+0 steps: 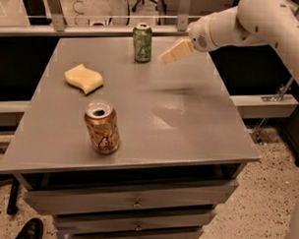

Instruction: Move green can near sponge

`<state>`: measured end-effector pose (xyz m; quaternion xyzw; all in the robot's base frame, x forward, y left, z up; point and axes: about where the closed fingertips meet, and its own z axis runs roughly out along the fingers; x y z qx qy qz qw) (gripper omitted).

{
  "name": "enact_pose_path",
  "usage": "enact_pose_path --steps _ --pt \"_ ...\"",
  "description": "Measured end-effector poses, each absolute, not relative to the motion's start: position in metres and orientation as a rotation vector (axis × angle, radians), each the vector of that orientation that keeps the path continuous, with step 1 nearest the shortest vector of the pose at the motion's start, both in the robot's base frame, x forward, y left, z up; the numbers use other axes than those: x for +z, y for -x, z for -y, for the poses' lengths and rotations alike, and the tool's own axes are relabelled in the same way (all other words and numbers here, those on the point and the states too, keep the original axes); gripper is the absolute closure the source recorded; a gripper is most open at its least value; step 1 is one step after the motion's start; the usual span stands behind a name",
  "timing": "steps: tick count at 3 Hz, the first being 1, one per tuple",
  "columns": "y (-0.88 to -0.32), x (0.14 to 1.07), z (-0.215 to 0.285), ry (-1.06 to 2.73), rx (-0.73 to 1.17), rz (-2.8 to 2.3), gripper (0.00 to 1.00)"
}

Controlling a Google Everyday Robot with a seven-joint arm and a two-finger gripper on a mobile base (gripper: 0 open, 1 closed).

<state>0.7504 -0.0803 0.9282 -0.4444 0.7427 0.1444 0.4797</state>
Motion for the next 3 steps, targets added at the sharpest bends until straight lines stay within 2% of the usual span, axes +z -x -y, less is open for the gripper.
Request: enact_pose_path --steps 1,3 --pt "-0.763 0.932 0.061 1.024 0.395 -1.773 0.00" --pt "-0.825 0.931 -0.008 0.845 0.557 -1.629 0.00"
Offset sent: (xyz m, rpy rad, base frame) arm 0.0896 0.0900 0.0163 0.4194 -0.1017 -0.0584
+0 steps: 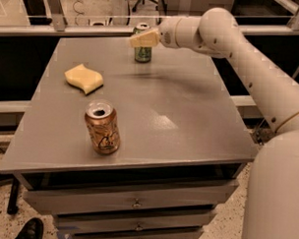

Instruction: Move green can near sponge

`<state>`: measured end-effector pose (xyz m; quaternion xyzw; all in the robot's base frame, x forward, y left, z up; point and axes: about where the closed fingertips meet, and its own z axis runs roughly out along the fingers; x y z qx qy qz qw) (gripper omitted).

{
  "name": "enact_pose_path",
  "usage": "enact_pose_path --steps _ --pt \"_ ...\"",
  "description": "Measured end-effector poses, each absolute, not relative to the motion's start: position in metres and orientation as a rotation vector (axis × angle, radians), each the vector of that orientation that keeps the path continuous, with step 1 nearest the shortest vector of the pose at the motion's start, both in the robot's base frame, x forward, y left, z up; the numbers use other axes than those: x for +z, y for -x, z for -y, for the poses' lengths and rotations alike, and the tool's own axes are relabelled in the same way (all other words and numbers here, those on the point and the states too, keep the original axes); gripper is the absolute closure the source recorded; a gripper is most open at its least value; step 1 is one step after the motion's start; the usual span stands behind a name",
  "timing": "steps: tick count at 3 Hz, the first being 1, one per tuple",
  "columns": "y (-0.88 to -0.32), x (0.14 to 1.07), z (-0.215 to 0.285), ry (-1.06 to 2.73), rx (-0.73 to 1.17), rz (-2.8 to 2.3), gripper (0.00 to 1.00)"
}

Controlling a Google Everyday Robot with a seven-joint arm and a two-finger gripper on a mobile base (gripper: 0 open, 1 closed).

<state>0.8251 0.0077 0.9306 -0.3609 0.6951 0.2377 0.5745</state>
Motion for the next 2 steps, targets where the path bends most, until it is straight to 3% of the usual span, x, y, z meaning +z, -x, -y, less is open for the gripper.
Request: enact_pose_path --steps 1,2 --pt "-0.8458 0.9192 -0.0183 0.800 0.578 -1.596 0.00" --pt "-0.8521 0.9119 -0.0210 0.787 0.582 -1.574 0.17"
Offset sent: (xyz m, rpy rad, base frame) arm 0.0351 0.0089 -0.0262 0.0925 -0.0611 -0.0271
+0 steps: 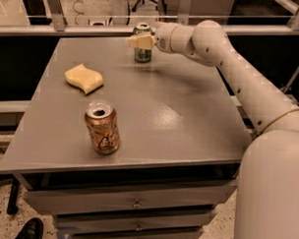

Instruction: Move green can near sponge

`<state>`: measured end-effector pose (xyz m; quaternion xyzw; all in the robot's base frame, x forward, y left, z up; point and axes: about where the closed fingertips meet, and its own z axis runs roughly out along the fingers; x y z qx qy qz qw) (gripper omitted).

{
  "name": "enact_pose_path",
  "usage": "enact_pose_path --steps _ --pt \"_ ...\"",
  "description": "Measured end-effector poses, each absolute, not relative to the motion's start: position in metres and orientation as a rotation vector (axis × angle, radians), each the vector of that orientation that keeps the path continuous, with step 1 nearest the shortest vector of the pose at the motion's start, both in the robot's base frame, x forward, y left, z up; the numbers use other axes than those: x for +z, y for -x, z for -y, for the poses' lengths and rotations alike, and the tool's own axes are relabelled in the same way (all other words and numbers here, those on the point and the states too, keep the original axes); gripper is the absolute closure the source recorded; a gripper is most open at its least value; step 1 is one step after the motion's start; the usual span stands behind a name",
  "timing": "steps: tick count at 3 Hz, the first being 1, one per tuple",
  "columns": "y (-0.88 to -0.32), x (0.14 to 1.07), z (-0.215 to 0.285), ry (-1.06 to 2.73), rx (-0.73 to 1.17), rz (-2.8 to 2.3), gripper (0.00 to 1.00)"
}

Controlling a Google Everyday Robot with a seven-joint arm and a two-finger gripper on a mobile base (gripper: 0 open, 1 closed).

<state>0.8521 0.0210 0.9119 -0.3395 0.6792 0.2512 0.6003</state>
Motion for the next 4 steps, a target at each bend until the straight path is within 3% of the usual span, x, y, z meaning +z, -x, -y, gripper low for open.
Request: enact_pose_path --steps 2,3,4 --pt "-0.840 0.922 -0.018 0.771 0.594 -1.514 0.64" --pt "-0.817 0.950 -0.040 0.771 0.731 -1.450 0.87" --pt "-0.769 0.980 -0.090 0.877 0.902 -1.358 1.00"
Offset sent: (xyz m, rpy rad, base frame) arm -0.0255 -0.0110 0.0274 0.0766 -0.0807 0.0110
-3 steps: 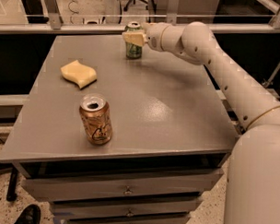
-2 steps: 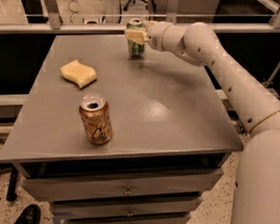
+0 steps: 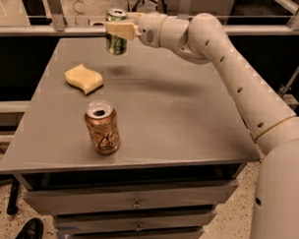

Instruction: Move green can near sponge

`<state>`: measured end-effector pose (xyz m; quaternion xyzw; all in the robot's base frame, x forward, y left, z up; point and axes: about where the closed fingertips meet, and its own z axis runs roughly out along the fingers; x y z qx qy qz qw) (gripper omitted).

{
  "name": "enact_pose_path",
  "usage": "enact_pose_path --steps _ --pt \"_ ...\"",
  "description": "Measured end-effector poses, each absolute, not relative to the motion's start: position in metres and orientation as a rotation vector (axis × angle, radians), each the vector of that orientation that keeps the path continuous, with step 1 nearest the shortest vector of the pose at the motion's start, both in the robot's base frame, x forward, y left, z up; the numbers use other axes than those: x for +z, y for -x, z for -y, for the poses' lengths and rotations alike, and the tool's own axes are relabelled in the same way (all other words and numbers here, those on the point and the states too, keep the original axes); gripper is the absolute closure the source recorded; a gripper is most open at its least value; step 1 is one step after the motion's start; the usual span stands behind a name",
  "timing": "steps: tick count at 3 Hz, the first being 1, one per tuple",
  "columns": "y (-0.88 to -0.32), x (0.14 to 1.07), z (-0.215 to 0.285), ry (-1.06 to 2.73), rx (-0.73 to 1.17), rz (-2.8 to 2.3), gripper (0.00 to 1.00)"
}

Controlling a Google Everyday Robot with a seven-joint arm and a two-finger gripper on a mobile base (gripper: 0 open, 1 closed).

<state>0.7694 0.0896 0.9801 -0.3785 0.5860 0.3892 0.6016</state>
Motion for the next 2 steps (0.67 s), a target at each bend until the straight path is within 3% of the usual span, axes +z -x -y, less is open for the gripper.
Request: enact_pose_path --steps 2 --pt "-0.708 0.975 -0.151 1.052 1.042 -1.315 1.00"
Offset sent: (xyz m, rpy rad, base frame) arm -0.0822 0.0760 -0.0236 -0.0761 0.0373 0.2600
